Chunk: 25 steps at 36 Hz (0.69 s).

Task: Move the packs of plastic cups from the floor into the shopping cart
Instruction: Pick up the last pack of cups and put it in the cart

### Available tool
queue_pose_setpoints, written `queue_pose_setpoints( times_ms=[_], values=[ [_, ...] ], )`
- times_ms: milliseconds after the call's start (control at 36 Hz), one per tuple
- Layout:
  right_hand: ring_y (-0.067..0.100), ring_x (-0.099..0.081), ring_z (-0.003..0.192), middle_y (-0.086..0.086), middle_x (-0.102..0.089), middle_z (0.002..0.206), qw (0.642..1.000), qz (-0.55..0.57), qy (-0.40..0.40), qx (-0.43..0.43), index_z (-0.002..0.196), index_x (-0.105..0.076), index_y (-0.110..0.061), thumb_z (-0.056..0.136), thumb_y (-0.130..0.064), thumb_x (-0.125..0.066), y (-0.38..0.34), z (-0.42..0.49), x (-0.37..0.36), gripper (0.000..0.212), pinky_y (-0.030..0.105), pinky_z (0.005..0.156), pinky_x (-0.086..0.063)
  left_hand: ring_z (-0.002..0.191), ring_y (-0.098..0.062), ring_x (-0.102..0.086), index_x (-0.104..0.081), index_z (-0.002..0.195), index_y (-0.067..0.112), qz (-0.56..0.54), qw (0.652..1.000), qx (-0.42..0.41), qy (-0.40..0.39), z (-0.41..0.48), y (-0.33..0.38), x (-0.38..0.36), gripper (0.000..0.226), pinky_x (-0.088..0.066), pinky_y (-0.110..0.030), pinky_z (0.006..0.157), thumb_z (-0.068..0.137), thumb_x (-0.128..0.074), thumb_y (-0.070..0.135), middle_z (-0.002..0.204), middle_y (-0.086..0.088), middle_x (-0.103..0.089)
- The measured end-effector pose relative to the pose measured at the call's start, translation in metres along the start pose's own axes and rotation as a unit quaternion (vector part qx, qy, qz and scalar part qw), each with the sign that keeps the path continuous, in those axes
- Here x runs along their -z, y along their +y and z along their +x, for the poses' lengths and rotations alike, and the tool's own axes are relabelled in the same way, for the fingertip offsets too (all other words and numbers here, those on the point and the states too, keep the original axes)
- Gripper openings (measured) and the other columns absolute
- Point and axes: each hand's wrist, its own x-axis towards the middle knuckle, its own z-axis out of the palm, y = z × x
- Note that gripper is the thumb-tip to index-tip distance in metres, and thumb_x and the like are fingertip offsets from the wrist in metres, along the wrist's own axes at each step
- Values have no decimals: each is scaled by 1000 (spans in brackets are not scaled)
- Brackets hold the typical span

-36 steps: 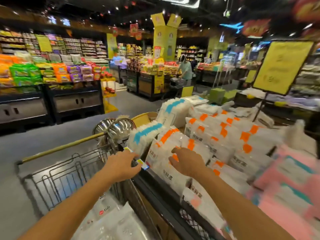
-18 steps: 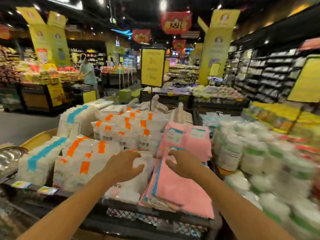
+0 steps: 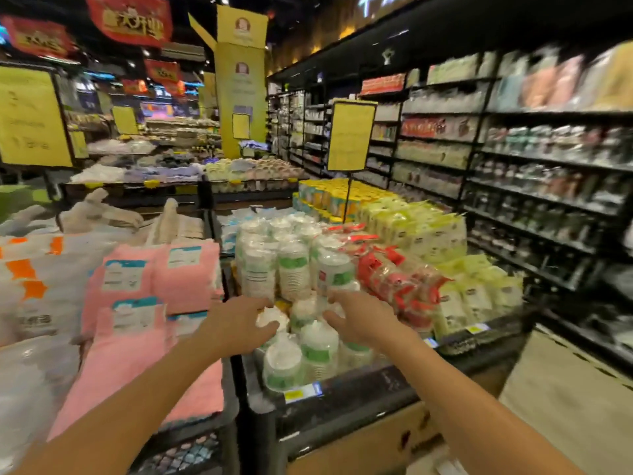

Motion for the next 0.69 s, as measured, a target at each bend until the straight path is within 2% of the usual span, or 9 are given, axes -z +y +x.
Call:
queue_pose_setpoints(
  times_ms=[56, 139, 194, 250, 306, 389, 472, 556, 694],
  values=[
    [25, -59, 116, 1, -60, 132, 999, -10, -6, -30, 141, -48, -27, 100, -54, -42, 37, -15, 3, 50, 40, 86, -49, 124, -17, -52, -49, 140, 36, -8, 999, -30, -14, 21, 34, -12, 59, -45, -34, 99, 88, -47, 64, 137, 6, -55],
    [26, -63, 99, 1, -65, 108, 996, -8, -12, -86, 128, -54, -23, 99, -55, -41, 89, -34, 5, 45, 42, 78, -54, 127, -17, -50, -46, 142, 33, -13, 996, -78, -31, 49, 83, -29, 59, -43, -33, 100, 91, -48, 61, 143, 5, -51],
    [26, -63, 93, -3, -61, 97, 993, 5, -7, -116, 127, -55, -24, 99, -54, -42, 120, -49, 7, 43, 39, 72, -53, 132, -16, -47, -45, 144, 32, -4, 993, -112, -40, 65, 115, -39, 57, -41, -33, 103, 93, -48, 58, 147, 7, -48],
    [22, -60, 84, -4, -61, 96, 989, 3, -11, -150, 134, -52, -26, 101, -51, -43, 149, -64, 8, 43, 34, 63, -47, 132, -16, -47, -46, 143, 33, 12, 989, -143, -46, 79, 145, -49, 61, -41, -33, 103, 90, -44, 63, 146, 7, -50],
    [18, -58, 78, -2, -64, 101, 981, 3, -13, -192, 133, -51, -27, 101, -54, -41, 178, -78, 6, 43, 34, 63, -49, 127, -18, -52, -48, 141, 34, 2, 982, -177, -61, 90, 175, -57, 73, -44, -34, 101, 80, -35, 72, 141, 5, -54],
    [22, -63, 88, 0, -67, 111, 968, 14, -7, -251, 127, -54, -26, 99, -58, -40, 214, -98, 5, 45, 43, 76, -57, 120, -18, -56, -51, 140, 30, -12, 971, -221, -89, 113, 212, -72, 69, -47, -34, 96, 81, -37, 64, 132, 5, -59],
    [25, -63, 99, 2, -67, 115, 954, 15, 0, -299, 128, -56, -24, 100, -54, -42, 243, -117, 9, 44, 43, 81, -55, 112, -17, -60, -55, 135, 27, -27, 958, -268, -98, 139, 244, -88, 70, -51, -39, 92, 78, -37, 64, 125, 7, -62],
    [26, -62, 104, 5, -66, 119, 938, 16, 2, -345, 128, -57, -19, 102, -50, -42, 266, -133, 14, 43, 42, 86, -53, 105, -21, -61, -55, 133, 24, -14, 942, -318, -107, 160, 276, -101, 59, -53, -41, 86, 86, -47, 59, 119, 1, -64],
    [26, -58, 119, 6, -60, 135, 905, 35, 19, -423, 139, -52, -16, 103, -44, -44, 293, -148, 18, 47, 38, 95, -47, 111, -18, -62, -47, 144, 21, -11, 909, -395, -130, 194, 321, -123, 56, -52, -36, 90, 95, -51, 48, 133, -1, -61]
  ],
)
